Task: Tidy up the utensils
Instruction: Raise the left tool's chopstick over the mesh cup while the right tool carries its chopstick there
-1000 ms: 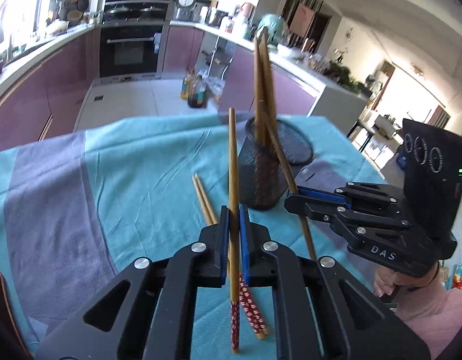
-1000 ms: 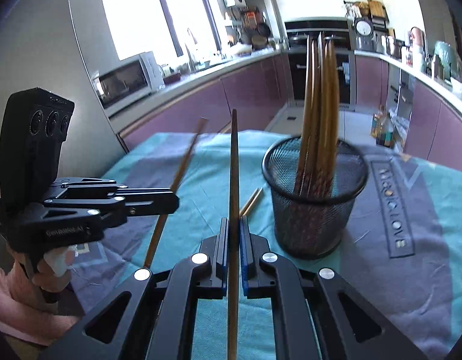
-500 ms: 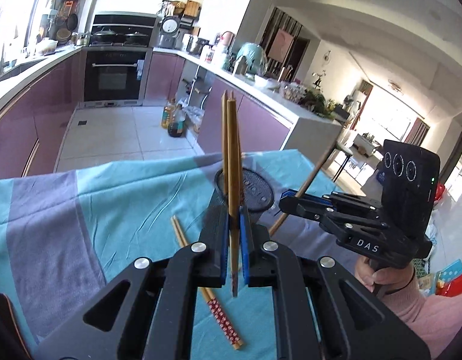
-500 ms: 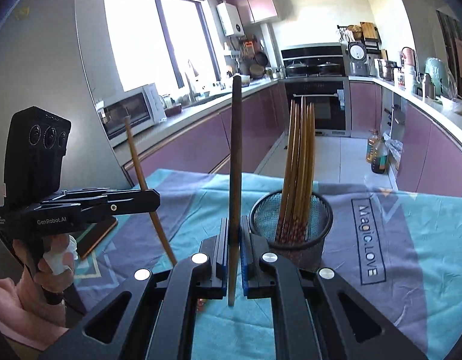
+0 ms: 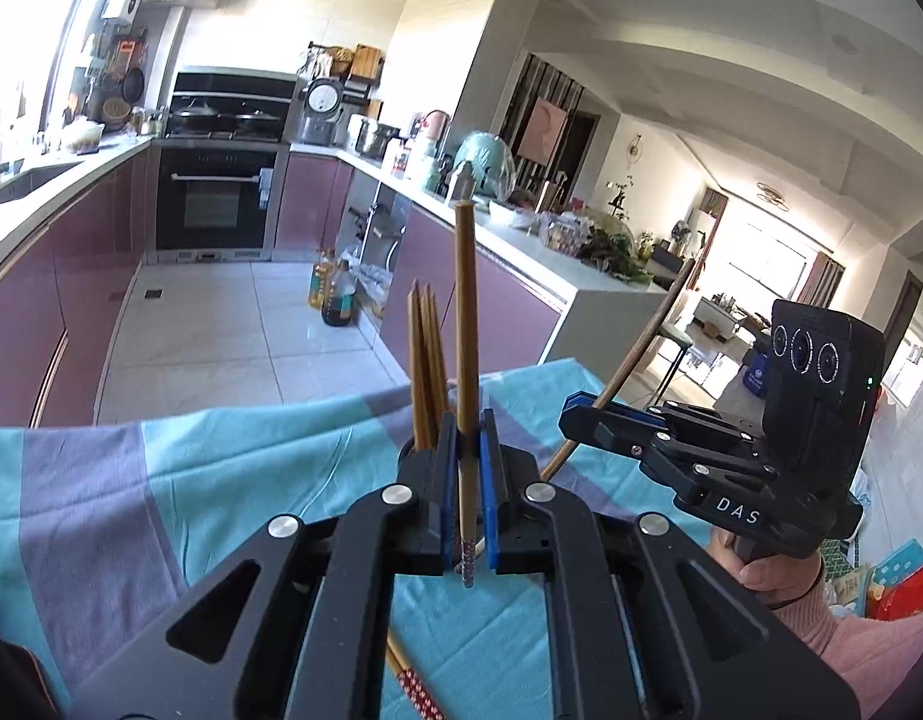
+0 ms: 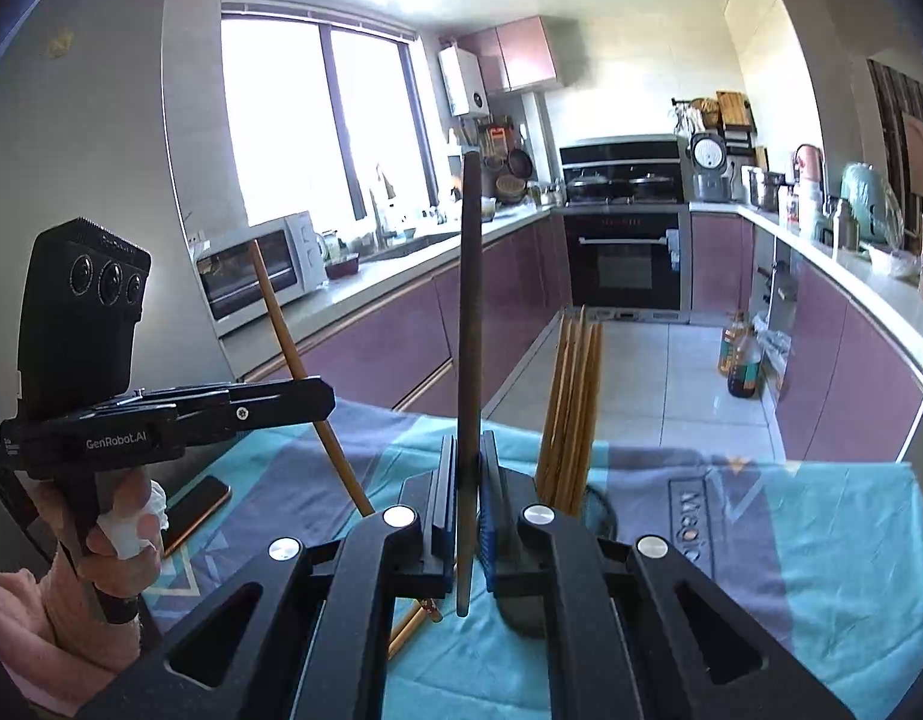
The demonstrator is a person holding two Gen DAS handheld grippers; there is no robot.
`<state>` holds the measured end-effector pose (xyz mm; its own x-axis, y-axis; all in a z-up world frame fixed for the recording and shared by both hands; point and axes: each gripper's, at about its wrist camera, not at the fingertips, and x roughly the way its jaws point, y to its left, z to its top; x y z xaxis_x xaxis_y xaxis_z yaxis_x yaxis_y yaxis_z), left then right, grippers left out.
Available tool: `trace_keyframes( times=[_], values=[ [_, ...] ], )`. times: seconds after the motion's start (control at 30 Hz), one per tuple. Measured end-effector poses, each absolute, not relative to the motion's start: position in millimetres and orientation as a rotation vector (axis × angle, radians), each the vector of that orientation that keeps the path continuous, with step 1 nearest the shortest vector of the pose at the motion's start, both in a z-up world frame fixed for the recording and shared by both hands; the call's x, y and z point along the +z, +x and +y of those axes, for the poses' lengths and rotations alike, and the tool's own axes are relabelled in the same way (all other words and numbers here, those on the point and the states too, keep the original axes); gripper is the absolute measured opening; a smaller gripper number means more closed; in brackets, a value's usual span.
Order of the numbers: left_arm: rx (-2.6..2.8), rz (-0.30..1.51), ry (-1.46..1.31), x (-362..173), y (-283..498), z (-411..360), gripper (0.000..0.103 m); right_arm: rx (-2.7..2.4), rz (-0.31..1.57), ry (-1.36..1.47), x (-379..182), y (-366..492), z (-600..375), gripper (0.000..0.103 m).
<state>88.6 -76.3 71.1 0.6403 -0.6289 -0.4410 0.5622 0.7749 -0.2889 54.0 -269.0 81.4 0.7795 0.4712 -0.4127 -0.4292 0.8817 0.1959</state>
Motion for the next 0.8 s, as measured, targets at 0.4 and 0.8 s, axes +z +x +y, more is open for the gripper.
trace_keyframes(
  times=[0.4,0.8],
  values=[
    [-0.674,0.461,-0.103,108,97,-93,0.007,0.435,0.409,0.085,103,65,-283,0.006],
    [-0.628,0.513,-0.014,96,109,-116,0.007,0.383,0.438,0.067,90,84,-279,0.006]
  ],
)
